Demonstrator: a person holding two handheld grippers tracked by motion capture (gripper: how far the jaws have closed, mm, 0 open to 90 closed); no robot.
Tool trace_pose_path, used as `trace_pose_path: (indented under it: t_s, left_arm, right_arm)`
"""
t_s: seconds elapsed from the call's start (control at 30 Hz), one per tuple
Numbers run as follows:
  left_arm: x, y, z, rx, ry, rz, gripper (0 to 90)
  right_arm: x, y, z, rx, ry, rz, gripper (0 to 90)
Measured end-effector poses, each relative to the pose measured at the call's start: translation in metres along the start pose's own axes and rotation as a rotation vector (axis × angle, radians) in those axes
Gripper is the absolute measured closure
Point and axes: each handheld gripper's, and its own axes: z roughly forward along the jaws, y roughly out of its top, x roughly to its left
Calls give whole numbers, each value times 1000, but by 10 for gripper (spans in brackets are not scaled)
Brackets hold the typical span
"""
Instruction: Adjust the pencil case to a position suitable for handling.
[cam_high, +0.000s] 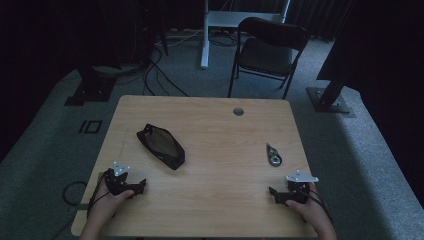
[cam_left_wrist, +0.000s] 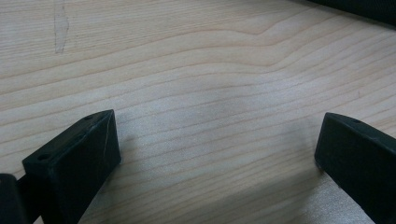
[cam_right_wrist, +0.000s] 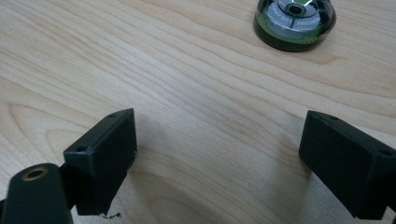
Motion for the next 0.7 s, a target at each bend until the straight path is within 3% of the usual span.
trace_pose_path:
  t_s: [0.3,0.37,0.7]
  left_arm:
    - [0,0,0,0,0,0,2]
    - [0,0,0,0,0,0,2]
    - [0,0,0,0,0,0,2]
  right_arm:
    - [2,-1,-2,-2,15,-5,124]
    - [4,-1,-2,-5,21,18,121]
    - [22,11,11,2,47,-31,121]
